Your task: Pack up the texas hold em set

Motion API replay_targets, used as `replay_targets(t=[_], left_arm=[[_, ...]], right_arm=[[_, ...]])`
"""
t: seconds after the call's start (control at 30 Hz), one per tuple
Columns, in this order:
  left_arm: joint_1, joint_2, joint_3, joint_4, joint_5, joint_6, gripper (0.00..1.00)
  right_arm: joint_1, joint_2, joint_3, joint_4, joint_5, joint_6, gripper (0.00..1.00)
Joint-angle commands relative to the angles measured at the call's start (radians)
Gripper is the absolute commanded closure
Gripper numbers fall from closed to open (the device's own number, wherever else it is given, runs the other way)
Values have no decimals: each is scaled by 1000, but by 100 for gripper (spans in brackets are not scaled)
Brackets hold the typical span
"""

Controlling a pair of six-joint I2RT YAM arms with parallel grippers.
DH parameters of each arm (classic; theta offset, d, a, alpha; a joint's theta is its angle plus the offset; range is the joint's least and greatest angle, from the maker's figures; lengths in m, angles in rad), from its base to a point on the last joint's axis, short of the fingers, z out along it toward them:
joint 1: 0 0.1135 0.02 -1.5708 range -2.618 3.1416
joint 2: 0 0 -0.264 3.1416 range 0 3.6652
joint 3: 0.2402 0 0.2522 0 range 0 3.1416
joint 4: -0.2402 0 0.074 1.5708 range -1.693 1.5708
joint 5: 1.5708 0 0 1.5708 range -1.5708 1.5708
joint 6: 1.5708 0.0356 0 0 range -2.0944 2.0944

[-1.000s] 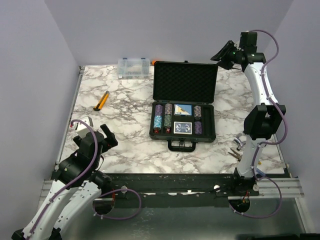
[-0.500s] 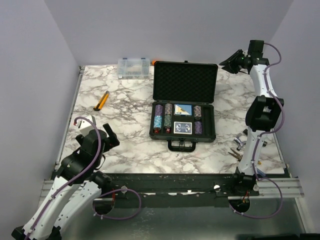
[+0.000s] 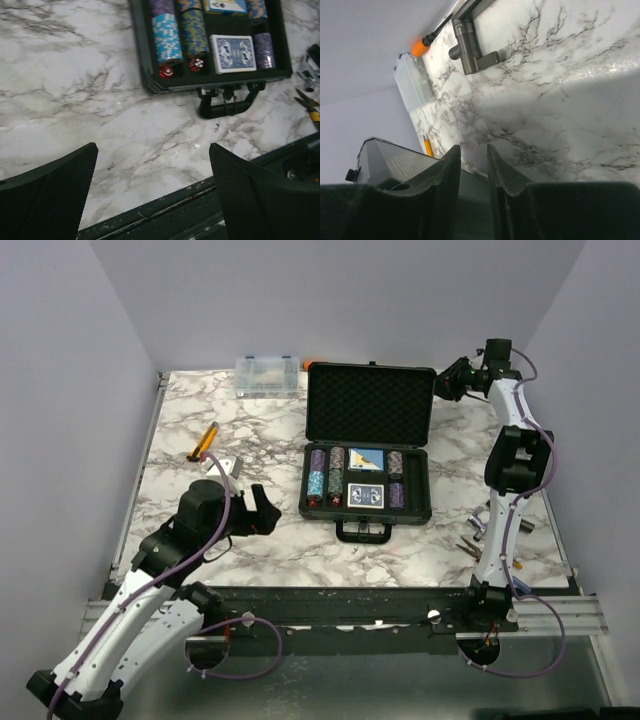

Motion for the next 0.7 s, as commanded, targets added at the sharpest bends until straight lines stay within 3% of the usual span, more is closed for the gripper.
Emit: replay_targets(t=[0.0, 0.33, 0.67], left_arm=[[4, 91, 3, 197, 279, 3, 8], [11, 421, 194, 353, 404, 9, 9], [33, 639, 429, 361, 528, -34, 10]], right_arm=[[-5, 32, 11, 60, -176, 10, 69], [3, -33, -88, 122, -253, 54, 71], [26, -145, -238, 174, -273, 61, 73]])
